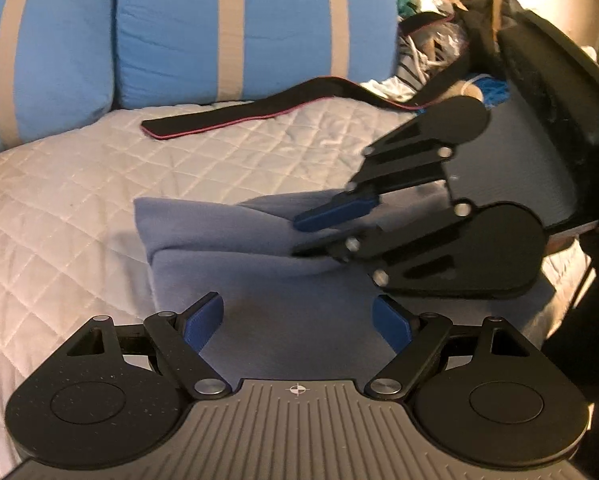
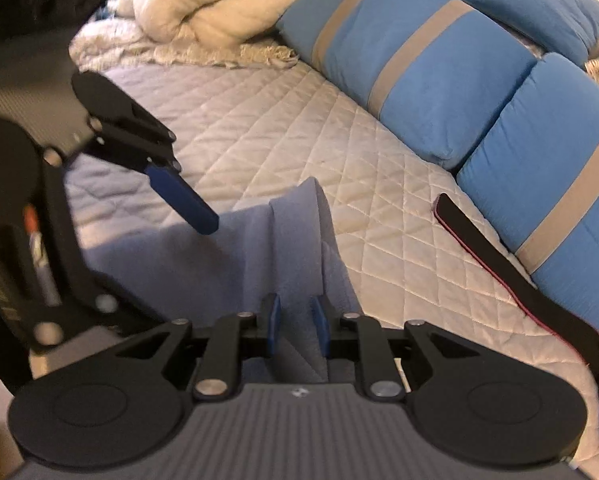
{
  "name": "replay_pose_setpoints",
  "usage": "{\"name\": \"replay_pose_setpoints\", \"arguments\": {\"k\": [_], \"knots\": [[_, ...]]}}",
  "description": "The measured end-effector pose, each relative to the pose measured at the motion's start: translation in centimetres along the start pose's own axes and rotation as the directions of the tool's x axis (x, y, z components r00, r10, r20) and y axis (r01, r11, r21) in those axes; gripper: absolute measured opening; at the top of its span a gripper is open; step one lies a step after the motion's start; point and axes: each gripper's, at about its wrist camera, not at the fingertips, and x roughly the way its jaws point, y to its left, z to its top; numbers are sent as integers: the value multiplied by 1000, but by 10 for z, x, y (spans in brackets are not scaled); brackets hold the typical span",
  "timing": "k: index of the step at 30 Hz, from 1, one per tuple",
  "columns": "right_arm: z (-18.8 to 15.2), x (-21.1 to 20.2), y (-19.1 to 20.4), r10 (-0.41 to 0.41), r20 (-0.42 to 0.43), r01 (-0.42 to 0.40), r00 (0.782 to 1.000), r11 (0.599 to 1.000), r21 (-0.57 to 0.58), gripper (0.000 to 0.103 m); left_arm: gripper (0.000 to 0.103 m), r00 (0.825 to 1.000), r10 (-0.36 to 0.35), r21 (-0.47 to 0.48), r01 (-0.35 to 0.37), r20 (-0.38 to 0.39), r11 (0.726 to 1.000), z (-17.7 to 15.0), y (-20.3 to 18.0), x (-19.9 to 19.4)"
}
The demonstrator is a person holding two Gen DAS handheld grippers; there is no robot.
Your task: Fold clothes
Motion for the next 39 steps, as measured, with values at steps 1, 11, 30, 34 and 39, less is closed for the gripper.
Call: {"name": "replay_pose_setpoints", "arguments": {"k": [1,11,30,34,39], "knots": [[0,1,2,-7,-4,7,1000,1000,-12,11,82,1000,-4,8,5,-7,1000,-1,-2,1],[6,-11,-27,-40,31,35,999,988,153,4,82,999,14,73,-10,-44,997,-10,-11,11],[28,-2,-49,-6,59,-16,998,934,356,38,82,994,103,125,-98,-37,987,-19,-20,-8],[37,3,-48,-1,65,-23,998,932,362,39,82,994,89,136,-78,-71,988,-25,-21,-10],[60,33,-40,14,49,-30,999,943,330,48,82,993,73,151,-59,-88,987,-27,-22,-17]]}}
